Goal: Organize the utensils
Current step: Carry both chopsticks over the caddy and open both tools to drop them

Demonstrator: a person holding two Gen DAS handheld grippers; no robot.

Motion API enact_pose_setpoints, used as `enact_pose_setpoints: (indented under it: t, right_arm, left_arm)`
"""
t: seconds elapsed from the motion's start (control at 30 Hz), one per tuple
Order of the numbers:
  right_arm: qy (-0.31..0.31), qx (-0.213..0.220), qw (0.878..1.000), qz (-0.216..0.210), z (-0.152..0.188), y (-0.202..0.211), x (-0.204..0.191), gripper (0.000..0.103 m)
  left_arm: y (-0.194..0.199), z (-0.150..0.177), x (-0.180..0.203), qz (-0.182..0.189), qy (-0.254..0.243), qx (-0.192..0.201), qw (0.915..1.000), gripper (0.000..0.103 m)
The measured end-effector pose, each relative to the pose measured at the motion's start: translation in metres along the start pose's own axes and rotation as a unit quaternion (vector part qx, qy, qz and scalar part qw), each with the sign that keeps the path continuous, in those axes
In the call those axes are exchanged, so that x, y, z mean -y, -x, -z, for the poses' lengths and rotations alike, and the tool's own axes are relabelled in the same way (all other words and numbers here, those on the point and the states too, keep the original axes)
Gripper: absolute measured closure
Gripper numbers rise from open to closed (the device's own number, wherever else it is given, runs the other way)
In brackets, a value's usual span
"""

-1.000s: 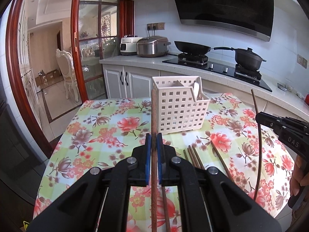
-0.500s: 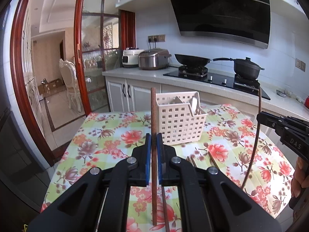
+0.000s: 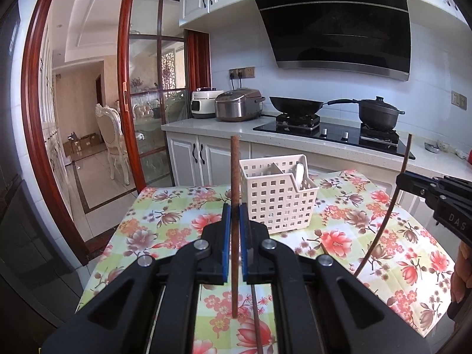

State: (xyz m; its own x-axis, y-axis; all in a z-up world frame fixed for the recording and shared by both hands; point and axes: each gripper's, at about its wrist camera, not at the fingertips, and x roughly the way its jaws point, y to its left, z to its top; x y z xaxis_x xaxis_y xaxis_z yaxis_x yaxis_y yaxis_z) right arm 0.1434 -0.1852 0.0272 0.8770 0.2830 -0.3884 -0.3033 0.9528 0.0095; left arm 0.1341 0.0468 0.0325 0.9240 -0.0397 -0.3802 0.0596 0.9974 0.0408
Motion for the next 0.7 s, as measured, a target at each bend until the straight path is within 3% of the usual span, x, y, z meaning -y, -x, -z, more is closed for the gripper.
enact_pose_setpoints:
  t: [0.3, 0.7]
  right_arm:
    - [0.009, 0.003, 1.000, 0.004, -0.012, -0.006, 0.000, 0.096]
    - [0.003, 0.013, 1.000, 0.002, -0.069, -0.043, 0.012, 0.096]
  left_arm:
    - [-0.002, -0.011, 0.005, 0.017, -0.006, 0.012, 0.9998, 0.097]
    - [-0.034, -0.079, 0.002, 0.033, 0.009, 0.024, 0.9991, 0.097]
